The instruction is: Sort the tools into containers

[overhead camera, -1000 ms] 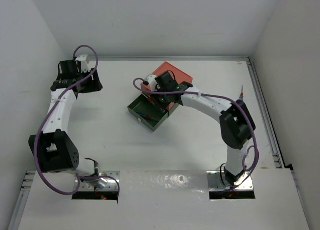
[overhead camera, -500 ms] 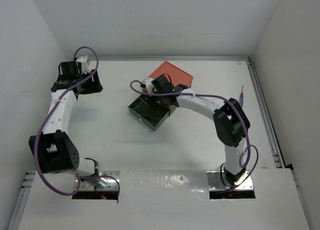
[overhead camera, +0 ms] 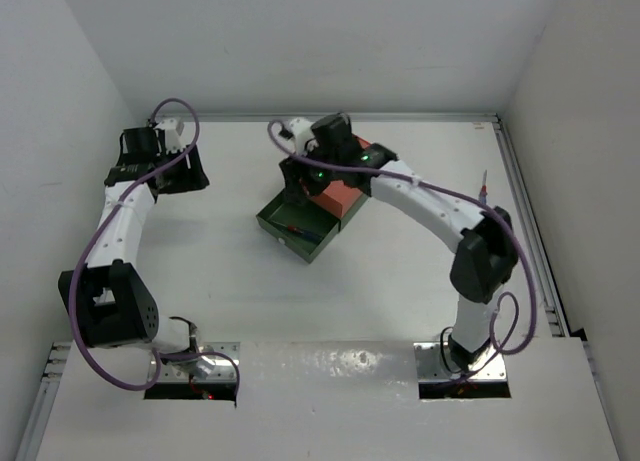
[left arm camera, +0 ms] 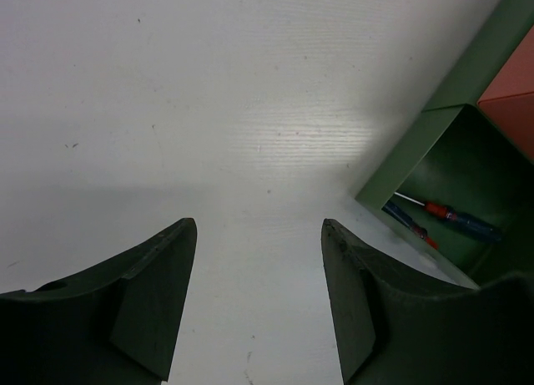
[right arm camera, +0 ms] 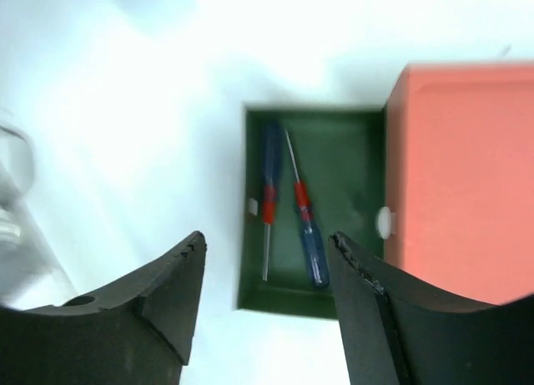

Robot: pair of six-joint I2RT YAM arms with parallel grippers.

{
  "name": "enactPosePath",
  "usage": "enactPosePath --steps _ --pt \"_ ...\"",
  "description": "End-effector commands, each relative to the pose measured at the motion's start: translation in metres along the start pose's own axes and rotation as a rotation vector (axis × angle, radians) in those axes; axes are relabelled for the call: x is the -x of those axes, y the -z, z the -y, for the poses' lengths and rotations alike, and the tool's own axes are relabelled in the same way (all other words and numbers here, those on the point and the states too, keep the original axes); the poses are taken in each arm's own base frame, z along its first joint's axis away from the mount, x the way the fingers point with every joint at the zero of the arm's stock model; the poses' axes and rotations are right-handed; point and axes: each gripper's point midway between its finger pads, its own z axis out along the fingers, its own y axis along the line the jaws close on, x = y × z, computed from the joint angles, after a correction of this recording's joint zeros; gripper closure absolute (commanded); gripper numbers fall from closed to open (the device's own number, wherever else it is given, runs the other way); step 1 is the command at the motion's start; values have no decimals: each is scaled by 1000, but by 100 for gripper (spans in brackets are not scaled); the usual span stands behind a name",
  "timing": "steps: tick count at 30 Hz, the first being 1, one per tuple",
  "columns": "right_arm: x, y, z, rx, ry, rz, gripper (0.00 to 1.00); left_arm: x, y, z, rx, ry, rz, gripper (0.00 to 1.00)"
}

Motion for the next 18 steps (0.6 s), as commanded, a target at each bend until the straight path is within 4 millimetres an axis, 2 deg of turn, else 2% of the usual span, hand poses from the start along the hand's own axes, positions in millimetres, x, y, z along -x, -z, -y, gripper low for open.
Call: enactPosePath --steps 1,2,3,5,6,7,9,10,13,14,15,16,18 --pt "86 89 13 39 -130 267 40 8 6 3 -13 0 46 41" --pt "84 107 45 32 -207 278 38 8 6 2 -8 0 46 41" --pt "79 118 65 0 -261 277 36 6 5 2 -6 1 42 41" --pt "53 136 114 -108 -388 263 35 2 5 1 -1 1 33 41" --pt "45 159 138 -182 -436 292 34 0 4 0 0 1 29 41" --pt "8 175 186 -317 -544 279 31 -4 4 0 1 -5 20 41" --pt "-24 201 223 -430 -642 297 26 -7 3 -3 8 -7 14 41" --pt "-64 221 258 -555 -731 270 26 -10 2 -3 10 -9 7 42" --pt "-153 242 304 -778 -866 99 24 -12 -1 -6 17 -11 4 42" --pt "-173 245 313 -803 -898 64 24 -13 -2 -6 16 -10 -2 42" --pt "-191 256 328 -842 -942 47 23 -12 -2 -6 17 -13 -2 42" --pt "-215 250 342 -857 -970 -16 23 -13 -3 -6 16 -14 -5 42" --pt "-240 259 362 -924 -1001 -88 23 -15 -5 -7 16 -14 -17 42"
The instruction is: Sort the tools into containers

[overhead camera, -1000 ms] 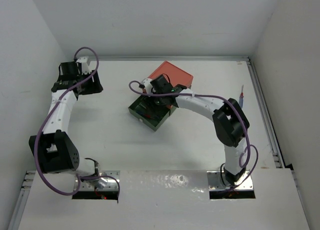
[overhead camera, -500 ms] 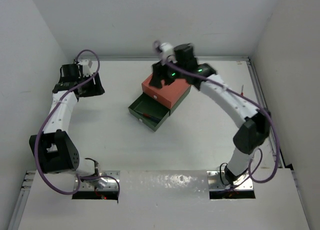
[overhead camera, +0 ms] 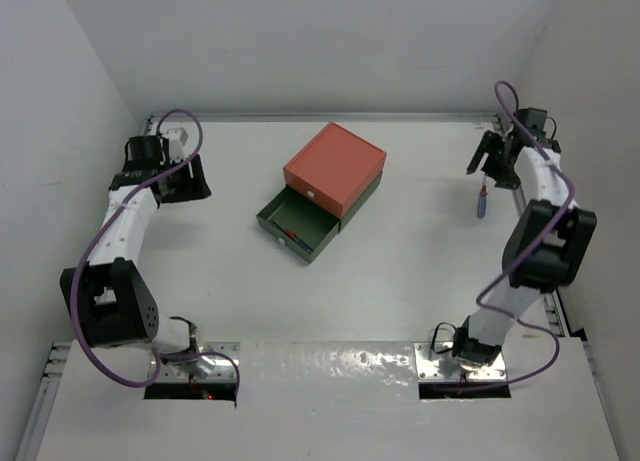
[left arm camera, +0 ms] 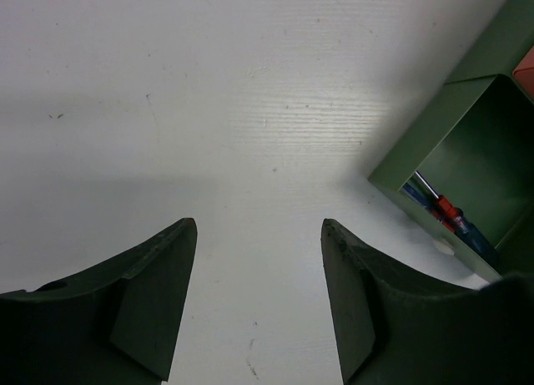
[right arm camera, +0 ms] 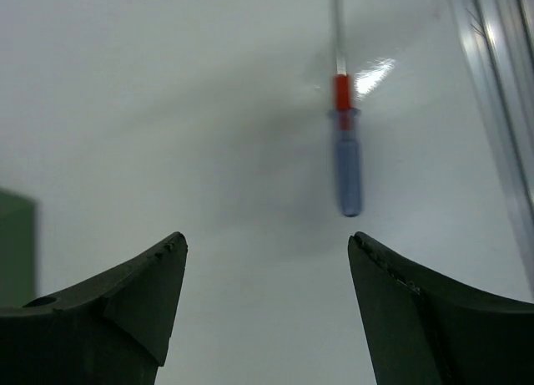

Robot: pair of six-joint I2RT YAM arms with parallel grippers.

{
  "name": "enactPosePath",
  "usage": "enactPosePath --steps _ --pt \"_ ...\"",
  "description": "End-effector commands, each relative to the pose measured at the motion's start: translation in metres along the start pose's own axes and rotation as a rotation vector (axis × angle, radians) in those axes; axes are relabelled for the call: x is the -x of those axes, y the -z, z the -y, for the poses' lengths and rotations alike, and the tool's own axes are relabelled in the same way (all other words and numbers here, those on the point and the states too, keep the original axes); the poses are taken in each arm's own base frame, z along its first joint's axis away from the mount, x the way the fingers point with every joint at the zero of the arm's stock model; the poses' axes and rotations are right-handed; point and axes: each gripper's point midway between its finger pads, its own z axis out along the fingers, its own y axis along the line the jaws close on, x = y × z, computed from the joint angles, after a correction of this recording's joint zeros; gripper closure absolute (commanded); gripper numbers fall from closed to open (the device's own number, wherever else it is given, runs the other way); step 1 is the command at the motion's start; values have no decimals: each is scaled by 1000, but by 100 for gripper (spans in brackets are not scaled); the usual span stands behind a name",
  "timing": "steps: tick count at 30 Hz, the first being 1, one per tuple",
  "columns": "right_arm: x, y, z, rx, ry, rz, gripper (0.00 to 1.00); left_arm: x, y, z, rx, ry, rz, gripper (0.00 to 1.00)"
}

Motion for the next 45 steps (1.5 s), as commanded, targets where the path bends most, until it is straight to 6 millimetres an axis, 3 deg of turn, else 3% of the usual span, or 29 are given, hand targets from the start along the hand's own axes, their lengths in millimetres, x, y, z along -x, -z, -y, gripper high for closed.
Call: enactPosePath --steps 1,3,4,5,10,11,13,17,19,20,21,22,23,24,25,26,28,29,31,32,34,35,37,38,39,41,42,44,45 --pt "5 -34 52 -183 30 -76 23 11 3 -3 8 -20 40 42" --pt "-1 -48 61 -214 50 -140 20 12 2 -3 6 -20 38 42" --pt "8 -54 63 -224 53 -141 20 12 1 -3 7 -20 38 42" --pt "-13 -71 69 -231 54 -224 21 12 0 -3 6 -18 33 42" --pt "-53 -100 87 -273 78 -324 28 12 1 -8 34 -23 22 42" --pt "-52 -105 90 -275 87 -304 31 12 1 -9 40 -23 22 42" --pt "-61 -110 90 -257 106 -316 46 13 2 -10 47 -21 22 42" --pt "-74 -116 82 -203 104 -367 100 14 0 -9 41 -14 26 42" --pt "-70 -102 81 -209 118 -320 100 15 1 -9 41 -11 32 42" --pt "-57 -97 74 -204 140 -248 100 16 2 -8 38 -13 35 42" --pt "-61 -88 72 -208 155 -234 100 16 2 -9 40 -13 35 42" --pt "-34 -61 59 -198 177 -133 100 16 3 -9 42 -14 38 42" --pt "-20 -48 49 -183 196 -67 100 15 3 -9 45 -15 37 43" --pt "-1 -18 24 -145 253 38 100 15 3 -9 44 -14 38 43" --pt "7 -1 8 -122 295 89 100 15 3 -9 45 -14 40 43" --pt "11 16 -23 -90 367 140 100 16 4 -9 47 -14 46 43" --pt "13 48 -61 -28 451 225 100 17 6 -9 45 -14 53 43" --pt "11 79 -113 96 522 316 100 17 5 -9 45 -15 56 43" --pt "-11 98 -161 229 608 354 100 19 7 -8 45 -14 64 43" --pt "-34 116 -210 355 687 386 100 19 8 -8 44 -12 67 43" --pt "-65 123 -250 462 747 389 100 19 10 -6 40 -14 70 43" --pt "-100 124 -281 543 807 349 100 18 10 -6 40 -13 67 43" --pt "-129 123 -310 603 863 323 100 17 12 -6 40 -13 67 43" --pt "-154 126 -328 645 906 297 100 18 13 -6 41 -14 68 43" --pt "-170 114 -340 653 933 259 100 17 13 -6 43 -16 67 42" --pt "-195 113 -362 679 999 241 100 15 14 -7 49 -16 67 42" --pt "-207 94 -363 637 1035 215 100 16 15 -7 52 -20 71 42" --pt "-213 85 -370 622 1047 204 100 15 16 -8 57 -20 70 42" --pt "-222 71 -367 599 1058 173 100 16 17 -8 57 -23 71 42"
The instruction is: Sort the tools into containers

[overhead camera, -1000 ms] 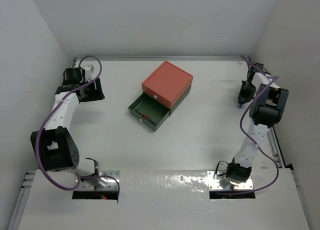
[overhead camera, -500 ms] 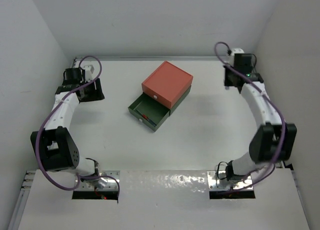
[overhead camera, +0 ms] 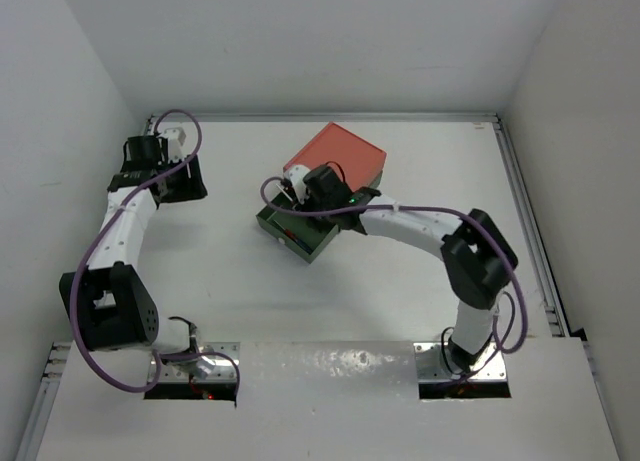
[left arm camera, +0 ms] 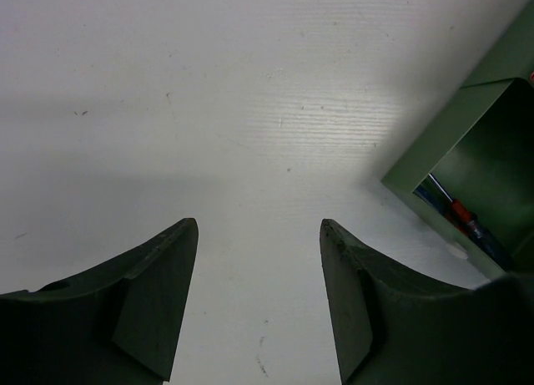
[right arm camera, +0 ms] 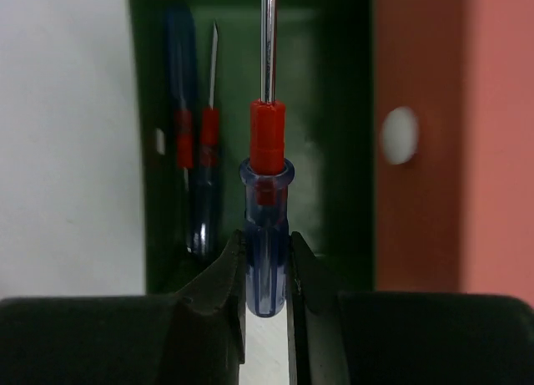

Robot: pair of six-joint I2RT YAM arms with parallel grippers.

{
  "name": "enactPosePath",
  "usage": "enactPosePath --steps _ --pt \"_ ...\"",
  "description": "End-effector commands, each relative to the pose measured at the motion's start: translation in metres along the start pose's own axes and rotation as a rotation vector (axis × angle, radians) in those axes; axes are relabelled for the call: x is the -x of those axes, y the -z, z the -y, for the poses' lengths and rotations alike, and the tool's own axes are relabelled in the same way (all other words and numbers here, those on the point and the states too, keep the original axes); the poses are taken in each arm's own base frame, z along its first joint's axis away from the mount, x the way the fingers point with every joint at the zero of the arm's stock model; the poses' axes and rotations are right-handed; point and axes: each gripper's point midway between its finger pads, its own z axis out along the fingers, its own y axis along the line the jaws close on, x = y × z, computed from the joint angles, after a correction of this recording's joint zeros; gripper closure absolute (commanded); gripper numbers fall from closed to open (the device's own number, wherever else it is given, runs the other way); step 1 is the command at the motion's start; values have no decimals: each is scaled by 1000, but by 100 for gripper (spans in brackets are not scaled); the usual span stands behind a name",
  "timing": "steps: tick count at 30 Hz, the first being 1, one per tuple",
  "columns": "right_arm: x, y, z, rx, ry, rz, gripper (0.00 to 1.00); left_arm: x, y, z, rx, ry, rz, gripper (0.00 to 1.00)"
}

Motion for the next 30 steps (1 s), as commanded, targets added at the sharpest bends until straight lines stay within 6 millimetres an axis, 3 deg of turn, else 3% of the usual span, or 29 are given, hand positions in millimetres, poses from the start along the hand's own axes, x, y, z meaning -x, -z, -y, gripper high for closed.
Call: enactPosePath --steps 1,8,9,11,12,15,17,20,22,24,25,26,27,28,29,30 --pt "24 -5 19 -100 20 43 100 14 12 -3 18 -10 63 42" --pt "-7 -35 4 -22 53 -57 98 12 9 -4 21 -10 57 42" --pt "-13 -37 2 -14 52 -74 84 12 9 -3 19 -10 55 42" --pt "-17 -38 -5 17 57 -84 66 12 9 -2 13 -18 55 42" --pt "-17 -37 -7 29 59 -83 51 13 9 -2 10 -23 57 42" --pt "2 -31 -11 53 67 -44 41 15 7 3 -22 -27 64 42" --pt "25 -23 -11 59 72 1 39 20 8 9 -53 -32 83 43" --pt "63 0 -7 48 69 89 37 32 11 17 -89 -73 116 45" --pt "97 27 -8 69 66 186 38 43 18 25 -117 -176 139 47" --pt "126 50 4 45 47 263 47 47 24 32 -134 -325 148 49" --pt "138 61 12 32 31 295 65 44 25 41 -159 -401 144 51" --pt "138 66 31 13 -25 287 72 33 26 47 -180 -465 108 53" --pt "152 77 47 -3 -84 314 78 26 29 54 -220 -616 101 54" --pt "150 78 62 -16 -131 303 81 14 32 71 -274 -726 82 55" --pt "138 76 98 -68 -206 276 77 -17 34 78 -335 -804 -2 55" --pt "133 76 118 -104 -303 269 61 -30 45 94 -410 -999 26 55"
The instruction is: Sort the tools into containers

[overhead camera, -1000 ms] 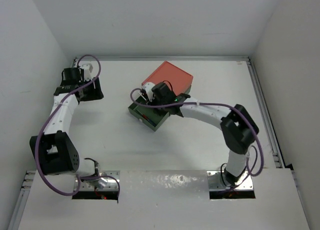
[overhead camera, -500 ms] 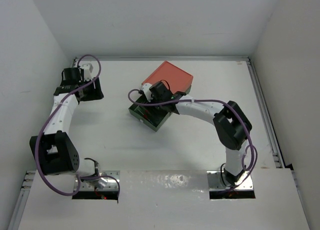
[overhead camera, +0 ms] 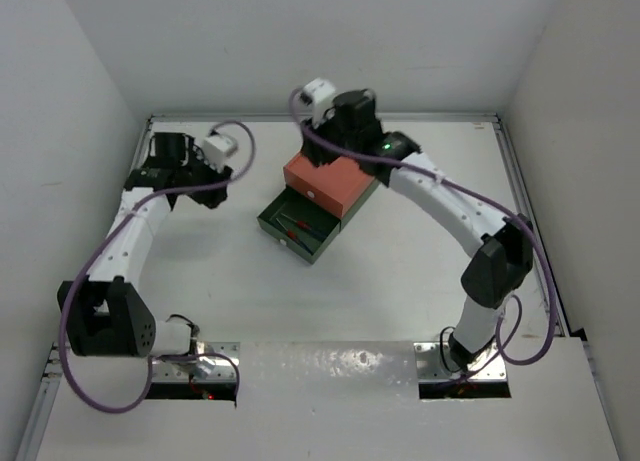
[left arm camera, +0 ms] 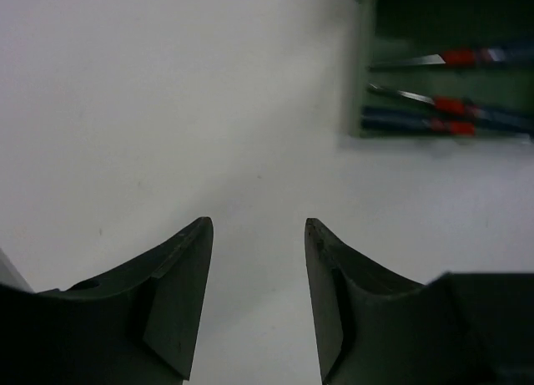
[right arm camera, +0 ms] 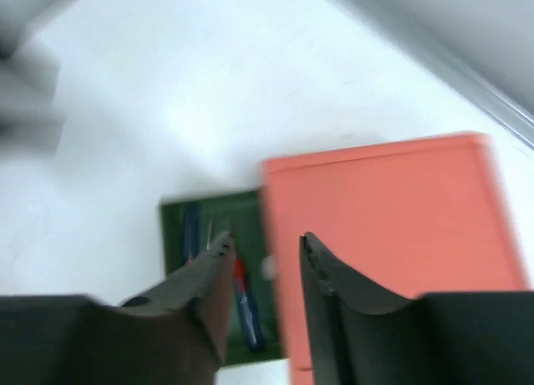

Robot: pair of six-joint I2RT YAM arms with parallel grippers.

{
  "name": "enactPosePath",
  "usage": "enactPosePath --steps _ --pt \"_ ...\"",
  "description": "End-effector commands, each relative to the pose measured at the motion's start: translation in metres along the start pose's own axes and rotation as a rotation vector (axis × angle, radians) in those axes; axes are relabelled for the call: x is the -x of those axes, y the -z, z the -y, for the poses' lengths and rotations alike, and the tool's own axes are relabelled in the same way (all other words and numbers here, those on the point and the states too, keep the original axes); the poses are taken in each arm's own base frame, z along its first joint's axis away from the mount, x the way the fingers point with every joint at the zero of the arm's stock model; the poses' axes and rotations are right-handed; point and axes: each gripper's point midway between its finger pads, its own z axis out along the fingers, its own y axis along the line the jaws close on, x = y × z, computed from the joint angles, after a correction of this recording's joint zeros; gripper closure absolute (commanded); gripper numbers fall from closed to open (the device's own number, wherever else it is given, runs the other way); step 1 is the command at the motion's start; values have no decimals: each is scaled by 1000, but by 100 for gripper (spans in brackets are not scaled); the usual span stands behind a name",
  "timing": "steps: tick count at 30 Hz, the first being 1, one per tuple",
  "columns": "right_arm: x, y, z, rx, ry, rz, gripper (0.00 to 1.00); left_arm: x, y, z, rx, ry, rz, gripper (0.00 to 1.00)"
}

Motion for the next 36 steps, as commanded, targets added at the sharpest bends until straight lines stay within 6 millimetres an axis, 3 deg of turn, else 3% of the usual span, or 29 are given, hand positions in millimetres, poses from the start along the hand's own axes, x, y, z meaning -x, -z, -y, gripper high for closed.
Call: enactPosePath --steps 1,2,4,5,6,10,11,13,16,17,19,20,22,23,25,27,28,30,31,33,36 --pt "3 22 87 -170 -261 7 59 -18 22 66 -246 -534 7 54" --pt "-11 22 121 -232 -331 -11 56 -47 21 83 -320 -591 -30 52" --pt "-28 20 148 -306 -414 -33 46 -55 29 103 -367 -815 48 40" --pt "-35 19 162 -332 -433 -43 46 -73 24 113 -403 -850 45 38" --pt "-46 11 174 -370 -434 -66 45 -75 25 118 -406 -922 75 34" --pt "-72 -15 202 -433 -435 -131 31 -99 4 148 -517 -1020 80 34" --pt "-78 -25 209 -444 -446 -147 29 -102 -10 150 -516 -990 71 34" --pt "-86 -30 216 -469 -456 -164 26 -94 -27 153 -493 -991 87 34" --pt "-104 -38 216 -471 -476 -192 25 -83 -49 157 -485 -929 90 34" --pt "-118 -41 211 -460 -487 -219 25 -85 -57 158 -490 -888 72 33" --pt "-122 -45 205 -426 -486 -204 25 -81 -68 160 -462 -894 86 33" --pt "-137 -48 198 -396 -485 -228 26 -85 -74 161 -465 -893 72 33" --pt "-141 -50 195 -373 -466 -214 27 -81 -84 168 -457 -912 103 33" --pt "-152 -51 191 -363 -446 -236 27 -85 -91 170 -463 -891 88 33" --pt "-157 -55 184 -317 -429 -244 27 -70 -101 176 -440 -863 126 33" --pt "-161 -55 182 -294 -408 -255 27 -68 -116 177 -432 -841 121 31" --pt "-161 -55 181 -291 -402 -259 27 -55 -122 176 -407 -842 154 31" --pt "-162 -53 181 -285 -390 -257 27 -57 -137 172 -390 -840 135 29" --pt "-162 -53 180 -280 -385 -256 27 -39 -143 169 -349 -851 187 28" --pt "-159 -51 178 -270 -375 -245 27 -36 -155 165 -323 -846 187 26" --pt "-160 -50 176 -261 -367 -246 27 -8 -166 164 -292 -858 250 22"
